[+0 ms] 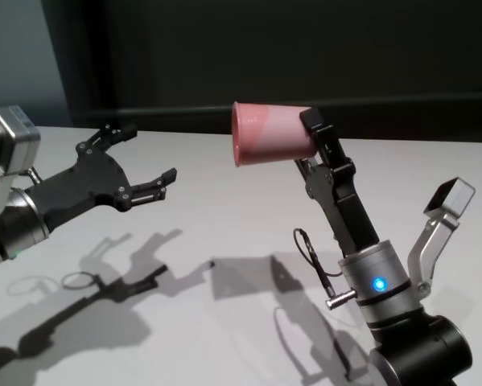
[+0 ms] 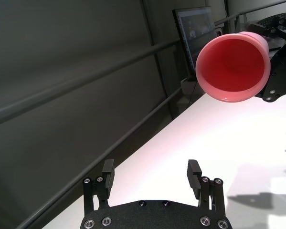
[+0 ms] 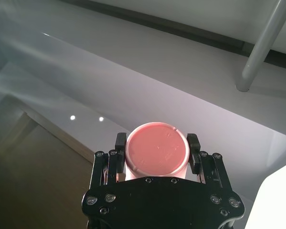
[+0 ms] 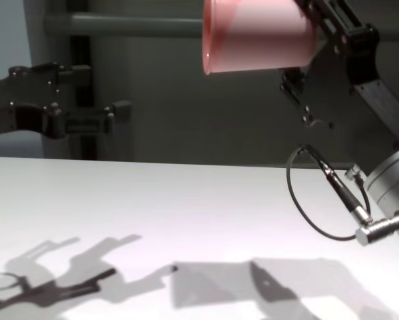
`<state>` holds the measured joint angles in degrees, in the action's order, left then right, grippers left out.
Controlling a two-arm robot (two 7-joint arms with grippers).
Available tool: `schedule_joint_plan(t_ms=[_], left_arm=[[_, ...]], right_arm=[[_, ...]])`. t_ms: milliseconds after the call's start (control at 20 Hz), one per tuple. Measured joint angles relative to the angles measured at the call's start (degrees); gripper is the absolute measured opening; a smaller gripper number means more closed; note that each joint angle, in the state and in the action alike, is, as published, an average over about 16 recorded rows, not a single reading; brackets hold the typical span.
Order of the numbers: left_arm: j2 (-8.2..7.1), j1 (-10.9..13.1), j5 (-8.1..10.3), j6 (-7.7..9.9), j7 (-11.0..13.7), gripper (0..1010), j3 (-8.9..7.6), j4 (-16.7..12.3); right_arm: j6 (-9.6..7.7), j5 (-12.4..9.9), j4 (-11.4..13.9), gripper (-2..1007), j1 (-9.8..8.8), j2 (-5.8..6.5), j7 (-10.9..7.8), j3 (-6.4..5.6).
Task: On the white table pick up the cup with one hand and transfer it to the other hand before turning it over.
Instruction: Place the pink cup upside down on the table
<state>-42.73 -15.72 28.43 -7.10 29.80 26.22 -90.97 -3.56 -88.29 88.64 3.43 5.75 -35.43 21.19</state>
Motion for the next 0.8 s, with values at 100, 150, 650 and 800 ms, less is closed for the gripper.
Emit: schedule_joint_plan(t_ms=[100,150,650,800], left_arm=[[0.57,1.0,-0.56,-0.08,-1.7,1001,-0.48,0.2],[0.88,1.5,-0.79,-0.15,-2.4,1001,-0.69,0.3],[3.76,5.3,-2.1,-1.36,-6.5,1001,-2.15,2.3],[4.36,6.1,-2.24,-1.68,-6.9,1001,-2.5,3.0]], right_arm=[[0.0,0.0,0.0,738,0.0,0.0,0.0,0.0],[0.0,0.0,0.0,738,0.0,0.0,0.0,0.0],[0.0,0.0,0.0,738,0.0,0.0,0.0,0.0],[0.0,0.0,0.0,738,0.0,0.0,0.0,0.0]])
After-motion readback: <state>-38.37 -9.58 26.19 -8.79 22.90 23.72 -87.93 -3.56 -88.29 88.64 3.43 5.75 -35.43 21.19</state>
